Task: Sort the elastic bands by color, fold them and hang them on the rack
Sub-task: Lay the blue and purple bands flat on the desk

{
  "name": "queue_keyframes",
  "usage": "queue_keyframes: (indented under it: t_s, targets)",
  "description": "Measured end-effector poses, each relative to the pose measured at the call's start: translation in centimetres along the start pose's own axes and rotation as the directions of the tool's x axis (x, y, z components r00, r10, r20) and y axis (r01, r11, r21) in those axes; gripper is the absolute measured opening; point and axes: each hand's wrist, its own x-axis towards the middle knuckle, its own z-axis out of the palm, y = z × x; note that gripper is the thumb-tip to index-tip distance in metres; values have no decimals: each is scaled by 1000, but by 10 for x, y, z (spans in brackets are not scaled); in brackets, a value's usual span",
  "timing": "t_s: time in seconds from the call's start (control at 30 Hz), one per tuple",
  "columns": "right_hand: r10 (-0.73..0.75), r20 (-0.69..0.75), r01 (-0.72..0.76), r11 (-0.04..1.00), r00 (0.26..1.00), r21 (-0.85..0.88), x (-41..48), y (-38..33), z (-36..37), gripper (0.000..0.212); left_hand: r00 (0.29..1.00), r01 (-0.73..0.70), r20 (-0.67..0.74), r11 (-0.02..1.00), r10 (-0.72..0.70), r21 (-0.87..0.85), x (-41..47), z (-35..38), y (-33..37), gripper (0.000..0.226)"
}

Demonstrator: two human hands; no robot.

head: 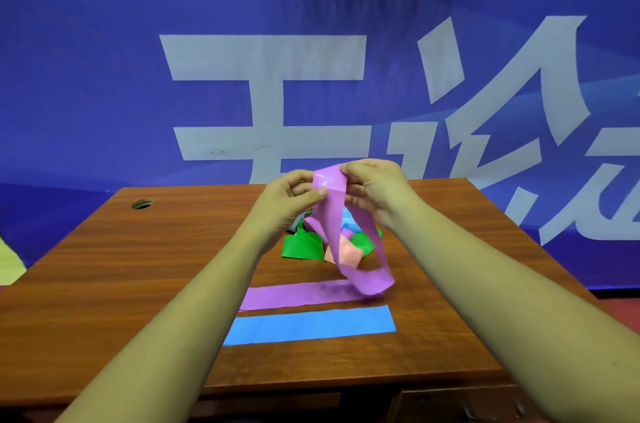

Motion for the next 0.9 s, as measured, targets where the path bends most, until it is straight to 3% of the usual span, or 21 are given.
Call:
queue_keyframes:
  t_s: [0.1, 0.2, 0.27, 0.4, 0.53, 0.63, 0.8, 0.9]
  targets:
    - [-3, -9, 3, 1000, 1000, 13, 1, 0, -5, 6, 998, -36, -43, 999, 36, 1, 0, 4, 5, 34]
    - [33, 16, -34, 999, 999, 22, 1, -1, -11, 7, 993, -88, -71, 995, 92, 52, 4, 5, 7, 21]
    - [46, 18, -44, 994, 999, -103, 0, -1, -13, 13, 986, -130, -94, 984, 141, 122, 7, 5, 8, 14]
    - [-201, -31, 174, 904, 979, -390, -2, 0, -15, 29, 974, -169, -110, 957, 199, 236, 13, 5, 14, 8]
    - [-319, 215, 385, 750, 923, -538, -5, -2, -15, 17, 964, -192, -117, 934, 237, 301, 16, 5, 15, 7]
    - [-377, 220, 430, 683, 900, -591, -3, -4, -11, 9, 962, -208, -107, 926, 252, 314, 15, 4, 12, 11]
    - [-344, 176, 384, 753, 922, -534, 0, -8, -3, 10, 980, -142, -94, 942, 178, 303, 15, -1, 1, 24]
    - [-323, 151, 353, 788, 934, -504, 2, -8, -2, 11, 993, -79, -80, 988, 90, 134, 14, 2, -3, 10]
